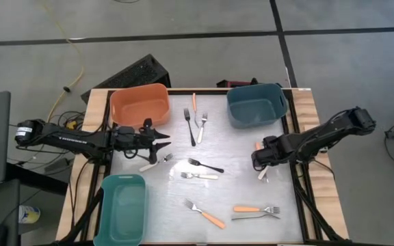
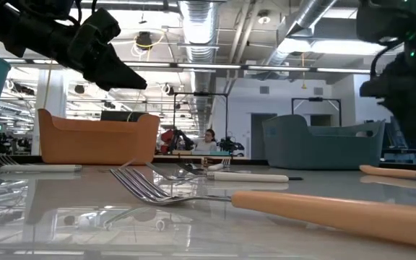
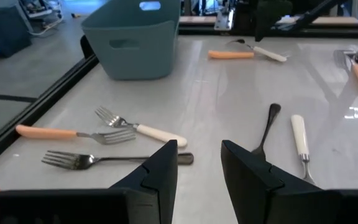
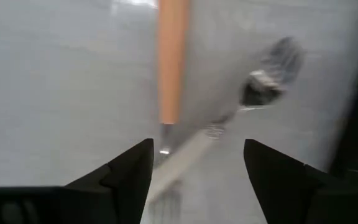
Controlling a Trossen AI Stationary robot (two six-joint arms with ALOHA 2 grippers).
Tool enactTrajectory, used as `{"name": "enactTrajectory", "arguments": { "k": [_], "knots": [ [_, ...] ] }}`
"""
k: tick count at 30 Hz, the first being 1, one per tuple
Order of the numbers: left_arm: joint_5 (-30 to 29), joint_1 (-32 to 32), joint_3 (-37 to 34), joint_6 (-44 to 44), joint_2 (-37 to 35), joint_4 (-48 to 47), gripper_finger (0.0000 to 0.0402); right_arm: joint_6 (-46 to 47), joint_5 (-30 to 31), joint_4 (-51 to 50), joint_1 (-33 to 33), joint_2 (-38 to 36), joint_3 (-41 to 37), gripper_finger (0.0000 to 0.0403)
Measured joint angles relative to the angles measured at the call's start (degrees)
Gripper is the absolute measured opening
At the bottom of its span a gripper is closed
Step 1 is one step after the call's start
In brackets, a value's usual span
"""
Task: Sort silverware by color (type)
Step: Put the white fork into the blue bin
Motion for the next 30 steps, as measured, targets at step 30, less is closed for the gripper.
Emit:
{"name": "enactTrajectory", "arguments": {
  "k": [30],
  "knots": [
    [0.10,0.02,-0.03,0.04,0.00,-1.16,0.0111,21.18,5.08,6.16,9.15,14.73,-2.55,0.0178]
  ]
}}
